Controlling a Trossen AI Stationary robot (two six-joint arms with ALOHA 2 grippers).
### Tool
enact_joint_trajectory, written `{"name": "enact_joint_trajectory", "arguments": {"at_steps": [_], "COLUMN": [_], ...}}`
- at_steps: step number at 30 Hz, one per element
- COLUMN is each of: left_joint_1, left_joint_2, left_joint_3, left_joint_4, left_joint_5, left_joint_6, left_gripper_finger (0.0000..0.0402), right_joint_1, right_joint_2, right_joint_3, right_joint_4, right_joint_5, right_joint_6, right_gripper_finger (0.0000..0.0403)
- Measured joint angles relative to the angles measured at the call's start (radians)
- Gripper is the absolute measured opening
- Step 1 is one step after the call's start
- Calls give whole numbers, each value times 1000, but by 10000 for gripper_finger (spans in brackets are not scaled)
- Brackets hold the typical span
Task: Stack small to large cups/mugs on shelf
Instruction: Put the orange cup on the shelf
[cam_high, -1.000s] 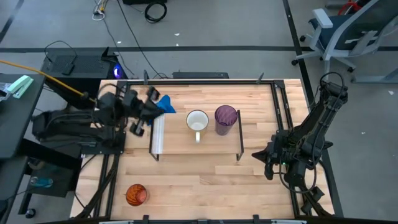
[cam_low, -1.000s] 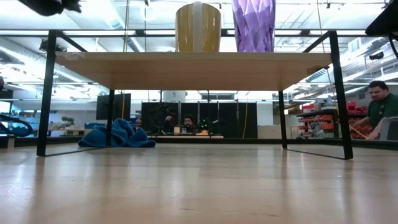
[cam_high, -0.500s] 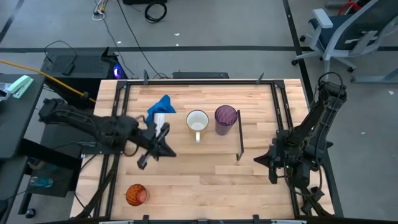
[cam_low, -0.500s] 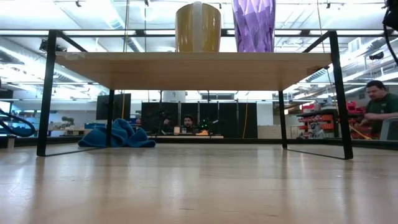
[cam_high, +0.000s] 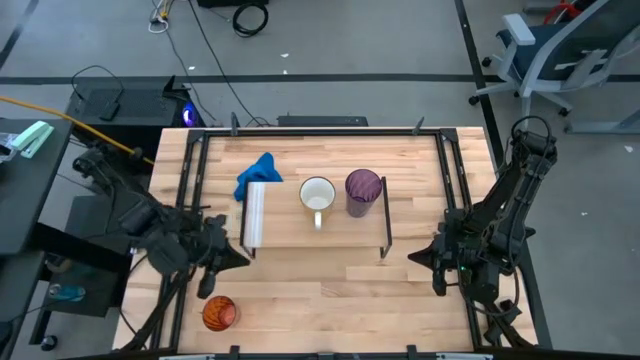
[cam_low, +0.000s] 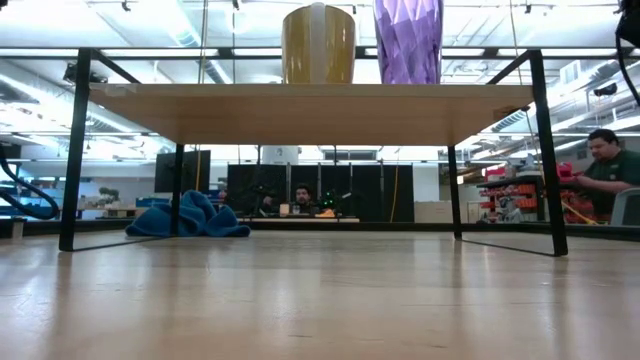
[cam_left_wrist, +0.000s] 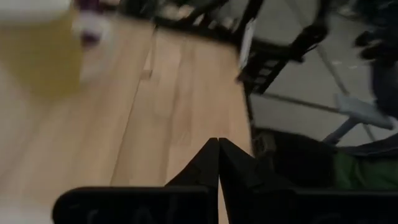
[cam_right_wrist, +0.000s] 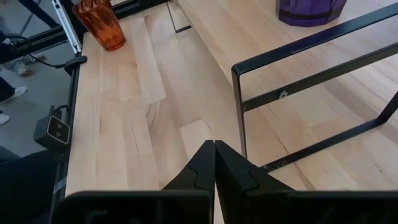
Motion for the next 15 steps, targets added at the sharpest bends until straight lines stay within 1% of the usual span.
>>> {"name": "enact_joint_trajectory", "arguments": {"at_steps": [4,8,12,15], "left_joint_1": [-59,-91,-113,-120], "left_joint_2": [0,15,53,89], "left_joint_3": [8,8,7,6], "left_joint_4": [-155,-316,-455,-484], "left_joint_5": [-10,40,181,302], "left_joint_6": [-239,-465,-696,-830], "left_gripper_finger": [8,14,18,14], "right_joint_1": [0,0,0,0], "right_joint_2": [0,0,0,0], "right_joint_3": [0,0,0,0], "right_joint_4": [0,0,0,0], "right_joint_5": [0,0,0,0], "right_joint_6": [0,0,-6,-10], "right_gripper_finger": [11,11,11,11]}}
